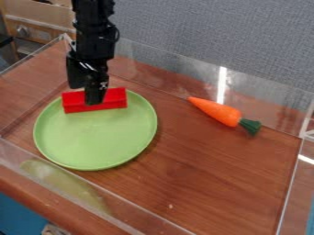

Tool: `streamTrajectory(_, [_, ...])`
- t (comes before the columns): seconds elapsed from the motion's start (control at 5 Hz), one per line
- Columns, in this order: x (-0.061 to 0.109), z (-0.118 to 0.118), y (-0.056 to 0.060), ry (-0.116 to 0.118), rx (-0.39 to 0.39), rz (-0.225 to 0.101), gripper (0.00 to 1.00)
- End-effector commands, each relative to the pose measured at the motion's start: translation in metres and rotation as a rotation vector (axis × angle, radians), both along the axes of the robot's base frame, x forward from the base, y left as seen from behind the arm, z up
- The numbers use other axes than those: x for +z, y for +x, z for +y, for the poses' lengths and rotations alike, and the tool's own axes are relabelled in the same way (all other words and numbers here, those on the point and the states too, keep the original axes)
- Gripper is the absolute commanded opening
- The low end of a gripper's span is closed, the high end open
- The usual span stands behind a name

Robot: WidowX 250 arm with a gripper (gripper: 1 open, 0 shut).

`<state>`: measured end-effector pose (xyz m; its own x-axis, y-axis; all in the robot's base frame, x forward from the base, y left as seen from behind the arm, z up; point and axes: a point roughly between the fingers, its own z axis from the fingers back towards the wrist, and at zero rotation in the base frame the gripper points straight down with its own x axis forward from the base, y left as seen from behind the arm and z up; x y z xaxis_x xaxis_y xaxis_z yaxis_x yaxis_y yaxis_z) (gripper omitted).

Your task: Put the red object on the right side

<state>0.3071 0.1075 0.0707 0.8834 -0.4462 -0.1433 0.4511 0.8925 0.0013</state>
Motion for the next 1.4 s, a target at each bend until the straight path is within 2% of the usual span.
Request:
streamTrajectory(0.0, [0.012, 0.004, 0.006, 0.01, 0.038, -0.035, 1.0])
streamTrajectory(0.4, [0.015, 0.007, 0.011, 0.009, 0.081, -0.034, 1.0])
streamTrajectory(0.6, [0.016, 0.012, 0.014, 0.008, -0.001, -0.036, 1.0])
streamTrajectory(0.8, [-0.001, 0.012, 0.02, 0.0, -0.053, -0.012, 1.0])
streamTrajectory(1.0, [-0.011, 0.01, 0.028, -0.001, -0.106, -0.003, 0.0])
streamTrajectory(1.2, [-0.017, -0.011, 0.026, -0.003, -0.059, -0.006, 0.0])
